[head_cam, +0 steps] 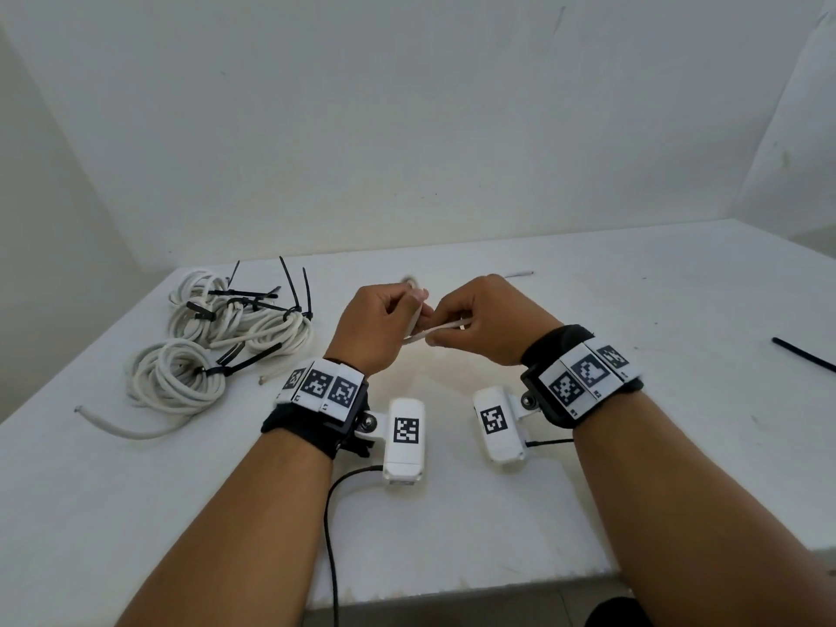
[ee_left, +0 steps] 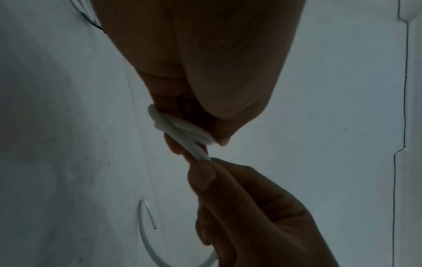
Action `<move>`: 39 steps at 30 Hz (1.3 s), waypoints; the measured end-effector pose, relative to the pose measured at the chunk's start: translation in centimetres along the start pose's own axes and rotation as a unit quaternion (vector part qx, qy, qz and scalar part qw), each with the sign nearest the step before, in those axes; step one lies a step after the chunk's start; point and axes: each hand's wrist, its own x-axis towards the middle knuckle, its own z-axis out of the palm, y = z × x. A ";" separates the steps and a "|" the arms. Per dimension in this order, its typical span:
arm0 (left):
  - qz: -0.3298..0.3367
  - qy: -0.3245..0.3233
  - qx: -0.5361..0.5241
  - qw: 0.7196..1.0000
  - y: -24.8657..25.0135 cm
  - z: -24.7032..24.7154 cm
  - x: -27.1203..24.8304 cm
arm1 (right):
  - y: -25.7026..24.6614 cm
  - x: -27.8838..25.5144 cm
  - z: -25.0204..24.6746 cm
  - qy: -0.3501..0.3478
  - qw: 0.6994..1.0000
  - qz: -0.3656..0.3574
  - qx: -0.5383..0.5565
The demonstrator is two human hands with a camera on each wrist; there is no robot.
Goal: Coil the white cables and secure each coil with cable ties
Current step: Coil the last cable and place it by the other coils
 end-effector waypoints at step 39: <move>-0.057 0.109 -0.436 0.892 1.6 0.9 0.0 | -0.3 0.7 0.8 -0.132 0.988 0.068 0.029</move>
